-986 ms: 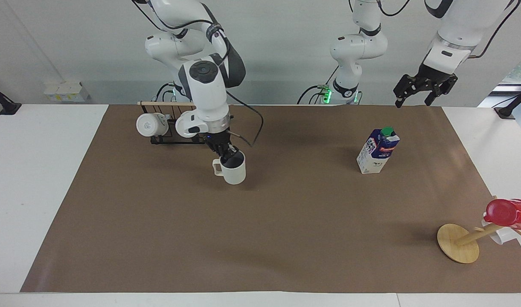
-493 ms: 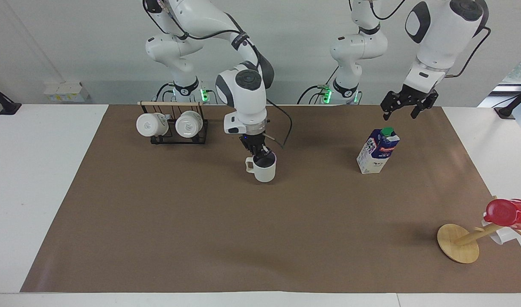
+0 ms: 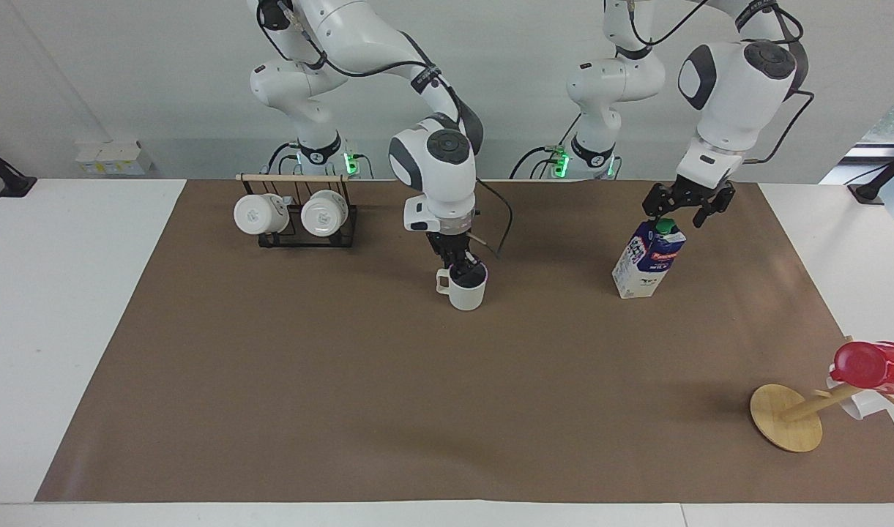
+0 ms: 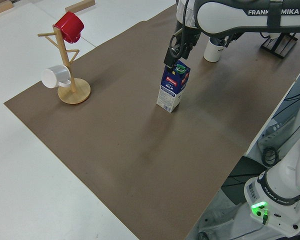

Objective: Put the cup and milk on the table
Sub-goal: 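Carry the dark mug to the table center while the left gripper grasps the carton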

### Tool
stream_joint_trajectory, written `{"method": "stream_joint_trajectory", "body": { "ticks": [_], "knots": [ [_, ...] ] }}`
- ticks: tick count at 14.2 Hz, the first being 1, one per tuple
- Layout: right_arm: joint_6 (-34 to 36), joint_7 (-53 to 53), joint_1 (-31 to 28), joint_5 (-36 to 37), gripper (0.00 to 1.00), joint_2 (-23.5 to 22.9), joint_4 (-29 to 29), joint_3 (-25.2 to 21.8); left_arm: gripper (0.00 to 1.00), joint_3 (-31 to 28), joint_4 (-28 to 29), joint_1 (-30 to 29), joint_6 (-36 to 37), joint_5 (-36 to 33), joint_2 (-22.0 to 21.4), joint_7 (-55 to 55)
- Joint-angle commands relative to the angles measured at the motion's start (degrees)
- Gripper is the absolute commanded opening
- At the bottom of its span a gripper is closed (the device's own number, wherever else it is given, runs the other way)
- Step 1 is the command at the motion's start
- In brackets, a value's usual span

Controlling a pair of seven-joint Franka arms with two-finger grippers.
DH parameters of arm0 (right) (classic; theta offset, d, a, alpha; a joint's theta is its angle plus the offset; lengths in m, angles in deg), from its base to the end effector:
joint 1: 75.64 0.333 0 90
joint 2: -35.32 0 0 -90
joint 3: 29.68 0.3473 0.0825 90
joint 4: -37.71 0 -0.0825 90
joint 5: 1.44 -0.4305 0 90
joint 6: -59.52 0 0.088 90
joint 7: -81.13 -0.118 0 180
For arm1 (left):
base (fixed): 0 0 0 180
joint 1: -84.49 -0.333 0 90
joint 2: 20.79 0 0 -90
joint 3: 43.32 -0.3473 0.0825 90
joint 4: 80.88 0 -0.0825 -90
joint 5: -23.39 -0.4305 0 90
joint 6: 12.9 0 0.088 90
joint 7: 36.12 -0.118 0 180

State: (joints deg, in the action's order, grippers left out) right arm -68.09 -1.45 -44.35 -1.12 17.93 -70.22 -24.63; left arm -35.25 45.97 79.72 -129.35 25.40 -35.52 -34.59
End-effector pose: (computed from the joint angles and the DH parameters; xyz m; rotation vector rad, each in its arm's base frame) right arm 0.5449 0.3969 0.3445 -2.8458 1.2171 -0.0034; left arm 0.5173 -0.0355 0.4918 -3.1386 0.0206 -0.1153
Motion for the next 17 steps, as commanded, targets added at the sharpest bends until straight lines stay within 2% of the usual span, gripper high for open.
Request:
{"method": "stream_joint_trajectory", "body": {
  "ticks": [1, 2, 6, 8, 13, 17],
  "knots": [
    [0.44, -1.45, -0.09, -0.4, 0.96, 0.25, 0.53, -0.04, 1.0, -0.08, 3.65, 0.73, -5.26, -0.96, 0.48, -0.47],
    [0.52, -1.45, -0.09, 0.03, 1.0, 0.42, 0.62, -0.04, 1.0, -0.08, 3.75, 0.73, -5.62, -0.96, 0.75, -0.56],
    [1.83, 2.66, -1.32, -0.13, 1.0, 5.07, 0.62, -0.13, 1.0, -0.08, 3.66, 0.82, -6.42, -1.04, 2.15, -0.56],
    [4.29, 8.37, -2.81, -0.58, 1.0, 7.44, 0.71, -0.22, 0.81, -0.08, 3.66, 0.82, -6.33, -1.04, 2.16, -0.56],
    [11.76, 23.22, -8.51, -0.58, 1.0, 14.47, 0.62, -0.66, 0.49, 0.01, 3.58, 1.17, -5.72, -1.04, 2.16, -0.56],
    [18.52, 39.36, -16.24, -0.49, 1.0, 19.57, 0.53, -0.75, 0.48, 0.1, 2.87, 1.7, -5.72, -1.04, 2.68, 0.14]
  ]
}}
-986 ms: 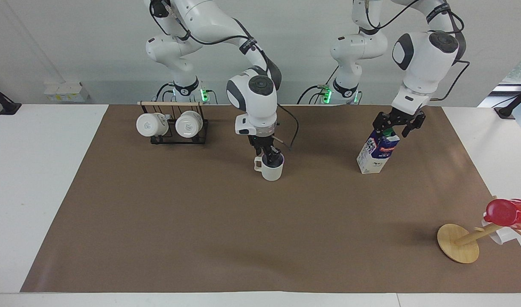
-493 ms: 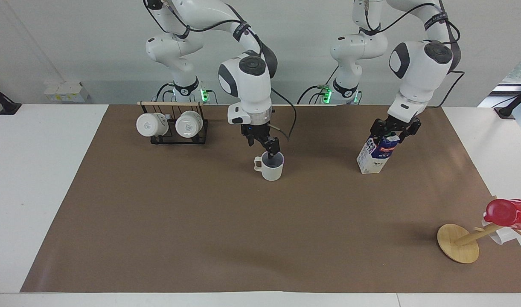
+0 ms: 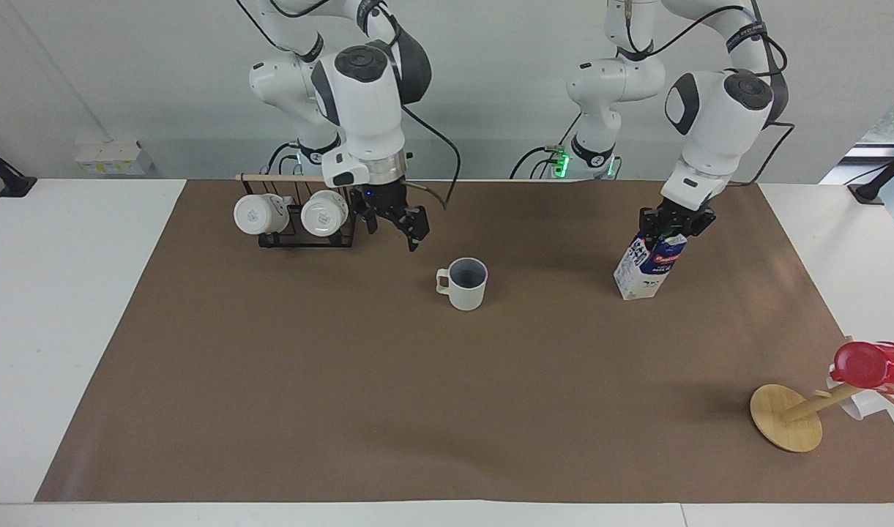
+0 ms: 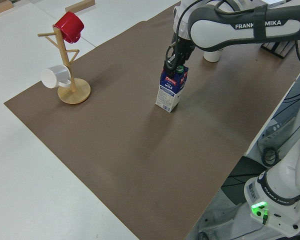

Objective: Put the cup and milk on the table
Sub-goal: 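Release the mug and withdraw the right gripper while the left gripper lifts the carton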

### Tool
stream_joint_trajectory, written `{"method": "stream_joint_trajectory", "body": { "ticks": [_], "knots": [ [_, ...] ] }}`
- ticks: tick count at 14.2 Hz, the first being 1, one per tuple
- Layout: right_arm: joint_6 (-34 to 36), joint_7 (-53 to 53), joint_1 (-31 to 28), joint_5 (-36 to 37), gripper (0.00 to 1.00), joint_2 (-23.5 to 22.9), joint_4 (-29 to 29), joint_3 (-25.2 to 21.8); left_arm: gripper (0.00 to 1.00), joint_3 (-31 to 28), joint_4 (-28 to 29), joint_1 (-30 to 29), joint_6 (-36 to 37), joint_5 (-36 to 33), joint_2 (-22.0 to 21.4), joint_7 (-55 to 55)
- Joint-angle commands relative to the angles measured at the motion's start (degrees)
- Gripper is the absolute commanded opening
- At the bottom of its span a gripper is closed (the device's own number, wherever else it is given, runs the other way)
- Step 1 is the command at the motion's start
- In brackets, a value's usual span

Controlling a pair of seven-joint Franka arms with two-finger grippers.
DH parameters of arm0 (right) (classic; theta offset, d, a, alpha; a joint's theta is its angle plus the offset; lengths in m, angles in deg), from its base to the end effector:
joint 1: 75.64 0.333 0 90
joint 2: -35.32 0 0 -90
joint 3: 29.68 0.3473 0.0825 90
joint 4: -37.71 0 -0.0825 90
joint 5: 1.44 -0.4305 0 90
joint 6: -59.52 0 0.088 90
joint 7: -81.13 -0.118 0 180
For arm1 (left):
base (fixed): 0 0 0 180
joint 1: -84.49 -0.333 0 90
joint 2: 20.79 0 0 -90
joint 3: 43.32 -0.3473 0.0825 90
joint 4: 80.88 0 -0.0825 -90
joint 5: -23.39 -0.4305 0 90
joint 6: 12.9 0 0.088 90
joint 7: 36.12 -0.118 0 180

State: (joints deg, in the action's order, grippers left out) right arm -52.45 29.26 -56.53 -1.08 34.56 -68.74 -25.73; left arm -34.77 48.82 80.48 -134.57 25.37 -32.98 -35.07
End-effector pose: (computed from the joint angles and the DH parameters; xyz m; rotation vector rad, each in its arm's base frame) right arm 0.5709 0.2423 0.5203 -2.9967 0.7664 -0.1068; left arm 0.5219 -0.0453 0.4516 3.1370 -0.0652 0.1107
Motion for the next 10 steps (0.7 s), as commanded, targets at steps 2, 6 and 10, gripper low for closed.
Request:
{"method": "stream_joint_trajectory", "body": {
  "ticks": [2, 6, 10],
  "knots": [
    [7.01, 17.2, -8.54, -0.53, 1.0, 4.88, -0.95, 0.35, 0.45, -0.29, -3.3, 2.07, -0.05, -0.93, 1.72, 2.71],
    [9.23, 34.24, -17.78, -0.36, 1.0, 7.35, -0.16, 0.27, 0.43, -0.03, -15.15, 6.98, 9.86, -0.84, 5.93, 11.58],
    [11.5, 39.12, -21.57, 0.52, 1.0, 6.12, 5.36, 0.27, 0.43, 0.06, -18.78, 13.66, 9.89, -0.32, 7.62, 21.0]
  ]
}}
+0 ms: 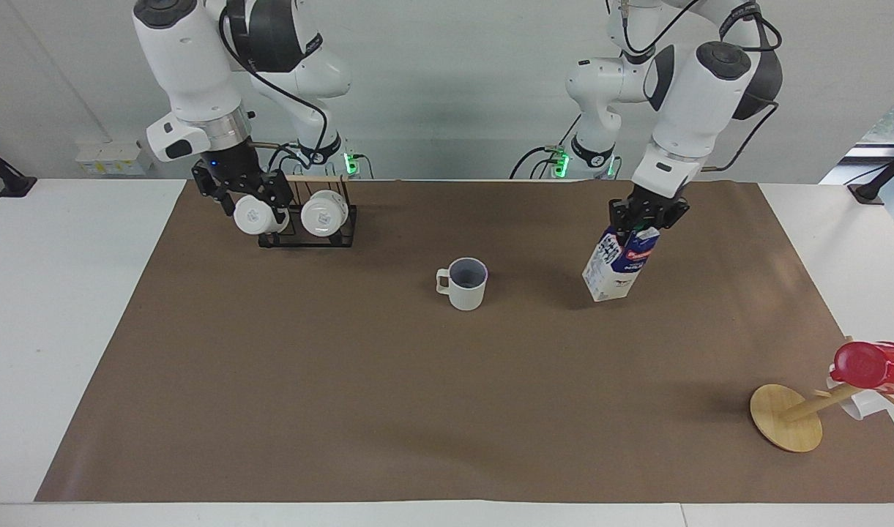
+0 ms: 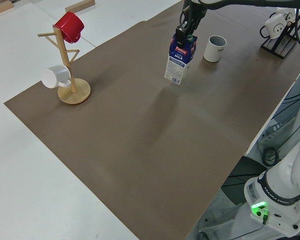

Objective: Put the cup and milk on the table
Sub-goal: 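Release the mug and withdraw the right gripper while the left gripper lifts the carton, then carry the milk carton beside the dark mug with the left gripper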

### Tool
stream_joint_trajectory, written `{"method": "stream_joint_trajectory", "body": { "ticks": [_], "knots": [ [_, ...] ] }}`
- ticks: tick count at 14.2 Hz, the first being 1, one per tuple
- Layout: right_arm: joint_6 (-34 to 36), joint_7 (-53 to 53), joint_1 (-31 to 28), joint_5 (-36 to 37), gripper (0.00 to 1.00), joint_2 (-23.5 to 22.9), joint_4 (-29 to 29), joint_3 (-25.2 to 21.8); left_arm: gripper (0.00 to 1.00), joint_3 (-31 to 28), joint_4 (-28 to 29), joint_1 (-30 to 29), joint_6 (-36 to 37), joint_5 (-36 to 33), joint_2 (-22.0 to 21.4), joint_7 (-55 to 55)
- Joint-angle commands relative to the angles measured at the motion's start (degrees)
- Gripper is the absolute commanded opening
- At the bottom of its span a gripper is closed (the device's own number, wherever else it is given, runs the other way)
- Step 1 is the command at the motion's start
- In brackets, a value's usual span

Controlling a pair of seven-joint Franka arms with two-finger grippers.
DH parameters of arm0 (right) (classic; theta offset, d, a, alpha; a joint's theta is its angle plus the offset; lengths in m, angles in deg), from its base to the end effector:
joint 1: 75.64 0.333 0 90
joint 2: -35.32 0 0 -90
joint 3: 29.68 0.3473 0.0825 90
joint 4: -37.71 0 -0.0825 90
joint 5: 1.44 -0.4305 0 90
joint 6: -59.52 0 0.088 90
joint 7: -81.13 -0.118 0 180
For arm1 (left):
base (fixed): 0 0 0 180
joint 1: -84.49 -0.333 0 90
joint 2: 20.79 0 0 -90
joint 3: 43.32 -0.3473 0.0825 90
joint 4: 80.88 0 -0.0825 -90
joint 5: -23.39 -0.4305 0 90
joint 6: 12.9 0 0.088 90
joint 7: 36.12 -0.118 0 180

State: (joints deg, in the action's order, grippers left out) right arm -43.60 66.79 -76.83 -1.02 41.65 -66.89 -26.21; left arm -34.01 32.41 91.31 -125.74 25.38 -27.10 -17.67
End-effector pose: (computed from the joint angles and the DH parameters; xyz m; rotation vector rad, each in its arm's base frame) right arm 0.5788 0.0239 0.5967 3.1200 -0.3276 0.1343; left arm 0.5552 -0.1663 0.5312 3.0931 0.0811 0.1424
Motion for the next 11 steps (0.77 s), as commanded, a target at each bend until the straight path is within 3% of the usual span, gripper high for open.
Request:
{"method": "stream_joint_trajectory", "body": {
  "ticks": [1, 5, 9, 11],
  "knots": [
    [5.45, 2.03, -1.27, 0.72, 1.0, -2.54, 6.48, 0.75, 0.43, -0.62, -2.38, 4.07, 0.61, -0.24, 1.83, 4.82],
    [14.33, 5.28, -0.3, 7.04, 1.0, -8.69, 18.53, 1.28, 0.43, -0.7, -2.03, 10.74, -1.32, 0.12, 3.14, 10.19],
    [15.67, 6.43, -0.3, 5.56, 1.0, -6.52, 17.16, 1.37, 0.43, -0.7, -0.62, 15.67, -3.86, 0.03, 4.81, 13.88],
    [15.5, 7.92, -1.0, 2.51, 1.0, -5.28, 15.05, 0.93, 0.43, -0.79, -0.53, 16.64, -6.67, -0.59, 7.88, 15.9]
  ]
}}
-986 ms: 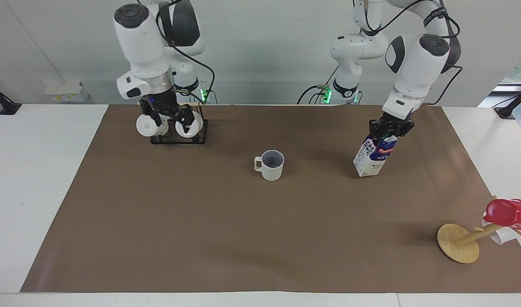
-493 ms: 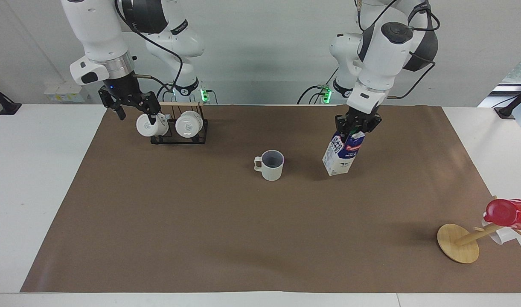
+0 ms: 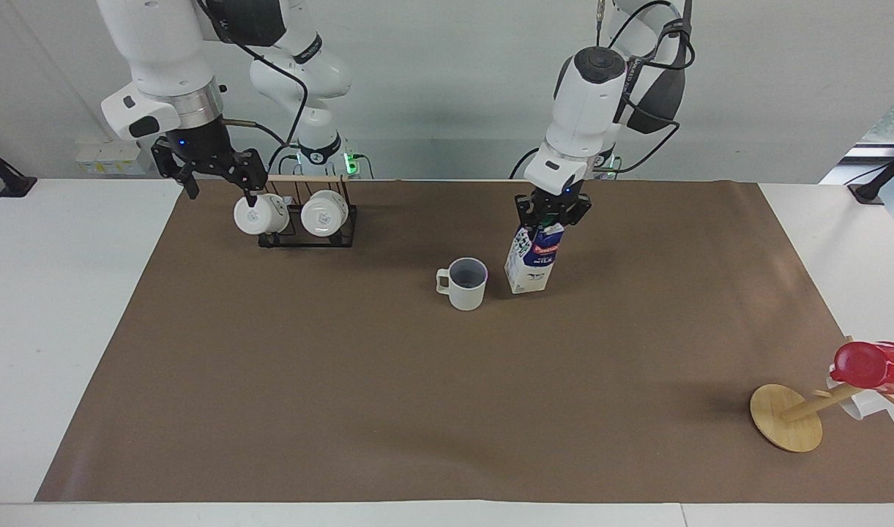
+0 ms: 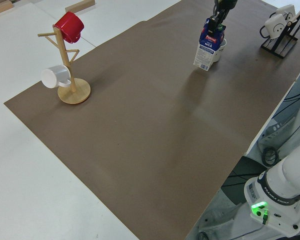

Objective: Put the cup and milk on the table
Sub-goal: 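Carry the milk carton beside the dark mug with the left gripper, then release the milk carton and withdraw the left gripper toward the robot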

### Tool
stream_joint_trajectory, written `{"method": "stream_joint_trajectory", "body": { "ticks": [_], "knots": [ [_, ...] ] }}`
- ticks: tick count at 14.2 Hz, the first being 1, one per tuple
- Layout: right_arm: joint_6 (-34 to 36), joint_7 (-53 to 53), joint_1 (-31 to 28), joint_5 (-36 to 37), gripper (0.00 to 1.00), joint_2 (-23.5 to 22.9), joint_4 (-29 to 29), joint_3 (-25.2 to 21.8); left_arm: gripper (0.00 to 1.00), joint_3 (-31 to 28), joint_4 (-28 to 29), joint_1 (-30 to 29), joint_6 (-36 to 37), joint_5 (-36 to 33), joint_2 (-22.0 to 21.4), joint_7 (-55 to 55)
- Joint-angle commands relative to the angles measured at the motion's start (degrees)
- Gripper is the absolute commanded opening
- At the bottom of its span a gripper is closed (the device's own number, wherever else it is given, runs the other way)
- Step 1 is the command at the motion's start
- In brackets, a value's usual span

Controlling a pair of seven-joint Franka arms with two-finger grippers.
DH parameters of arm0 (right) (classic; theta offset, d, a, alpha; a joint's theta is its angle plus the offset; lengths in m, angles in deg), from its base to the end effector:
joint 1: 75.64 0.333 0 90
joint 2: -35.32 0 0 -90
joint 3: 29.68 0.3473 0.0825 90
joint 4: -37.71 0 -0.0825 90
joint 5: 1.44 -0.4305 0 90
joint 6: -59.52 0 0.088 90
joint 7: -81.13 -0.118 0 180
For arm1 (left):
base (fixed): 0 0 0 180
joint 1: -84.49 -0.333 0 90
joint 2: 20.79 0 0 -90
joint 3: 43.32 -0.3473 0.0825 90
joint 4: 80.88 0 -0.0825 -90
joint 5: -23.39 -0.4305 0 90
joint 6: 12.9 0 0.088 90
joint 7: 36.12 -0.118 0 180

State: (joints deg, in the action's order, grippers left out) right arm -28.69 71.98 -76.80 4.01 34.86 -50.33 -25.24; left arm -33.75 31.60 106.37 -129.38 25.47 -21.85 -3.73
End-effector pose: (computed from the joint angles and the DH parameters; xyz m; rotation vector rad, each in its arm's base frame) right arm 0.6005 0.0227 0.6555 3.0429 -0.1602 0.0080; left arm 0.5147 -0.3182 0.4914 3.0678 0.0476 0.0903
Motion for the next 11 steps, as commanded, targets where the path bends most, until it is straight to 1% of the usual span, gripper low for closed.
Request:
{"method": "stream_joint_trajectory", "body": {
  "ticks": [1, 2, 7, 8, 9, 10, 11],
  "knots": [
    [0.15, 3.34, -1.3, -4.38, 1.0, 2.12, -2.57, -0.39, 0.43, -1.05, 0.28, 1.67, -4.44, -0.76, 3.86, 2.07],
    [-0.38, 3.78, -2.26, -4.83, 1.0, 2.47, -3.36, -0.31, 0.43, -1.05, 0.28, 1.58, -5.24, -0.76, 4.13, 2.15],
    [-1.97, 3.61, -2.44, -4.84, 1.0, 2.12, -3.02, -0.3, 0.44, -1.14, 0.72, 1.58, -4.99, -1.55, 4.13, 2.15],
    [-1.88, 3.61, -2.44, -4.92, 1.0, 2.12, -3.02, -0.3, 0.46, -1.14, 0.72, 1.58, -4.9, -1.55, 4.13, 2.33],
    [-1.79, 3.61, -2.44, -4.92, 1.0, 2.12, -3.02, -0.39, 0.64, -1.14, 0.72, 1.58, -4.72, -1.64, 4.13, 3.03],
    [-1.79, 3.61, -2.44, -4.92, 1.0, 2.12, -3.02, -0.31, 0.68, -1.14, 0.72, 1.67, -4.64, -1.64, 4.05, 3.47],
    [-1.79, 3.61, -2.35, -4.92, 1.0, 2.12, -3.02, -0.3, 0.8, -1.14, 0.63, 1.67, -4.55, -1.64, 4.13, 3.56]
  ]
}}
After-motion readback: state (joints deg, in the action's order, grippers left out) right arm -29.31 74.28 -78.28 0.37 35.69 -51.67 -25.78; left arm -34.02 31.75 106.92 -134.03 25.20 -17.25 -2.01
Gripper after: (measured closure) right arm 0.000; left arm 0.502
